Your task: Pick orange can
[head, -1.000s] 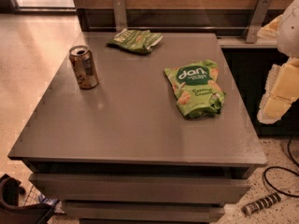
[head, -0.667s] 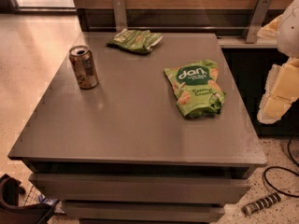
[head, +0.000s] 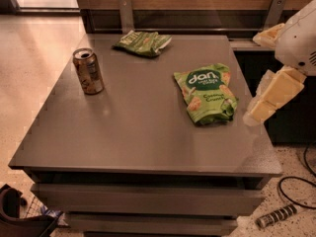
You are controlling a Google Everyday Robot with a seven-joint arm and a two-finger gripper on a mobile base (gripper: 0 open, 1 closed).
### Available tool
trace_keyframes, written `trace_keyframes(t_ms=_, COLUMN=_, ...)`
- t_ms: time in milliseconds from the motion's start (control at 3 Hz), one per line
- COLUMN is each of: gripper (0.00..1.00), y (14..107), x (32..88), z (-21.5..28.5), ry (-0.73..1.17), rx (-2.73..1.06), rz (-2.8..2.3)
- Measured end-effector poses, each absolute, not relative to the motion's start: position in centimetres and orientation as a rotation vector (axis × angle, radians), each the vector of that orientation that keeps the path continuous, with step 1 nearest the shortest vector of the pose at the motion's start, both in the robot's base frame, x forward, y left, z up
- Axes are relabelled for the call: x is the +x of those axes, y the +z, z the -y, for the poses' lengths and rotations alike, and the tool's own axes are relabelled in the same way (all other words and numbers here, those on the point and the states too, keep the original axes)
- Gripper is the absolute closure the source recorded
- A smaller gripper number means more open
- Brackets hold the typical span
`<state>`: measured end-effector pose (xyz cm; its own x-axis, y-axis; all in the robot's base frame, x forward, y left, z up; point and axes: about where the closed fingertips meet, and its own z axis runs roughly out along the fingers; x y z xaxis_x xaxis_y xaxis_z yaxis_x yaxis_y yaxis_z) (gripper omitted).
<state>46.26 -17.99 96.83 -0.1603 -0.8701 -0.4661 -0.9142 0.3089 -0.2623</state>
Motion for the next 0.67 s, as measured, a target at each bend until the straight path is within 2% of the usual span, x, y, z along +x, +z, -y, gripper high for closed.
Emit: trace_keyframes(t_ms=667, gripper=0.0, y=97.5, x=48.7, z=8.6, ry=0.41, rx=-1.356, rz=-1.708)
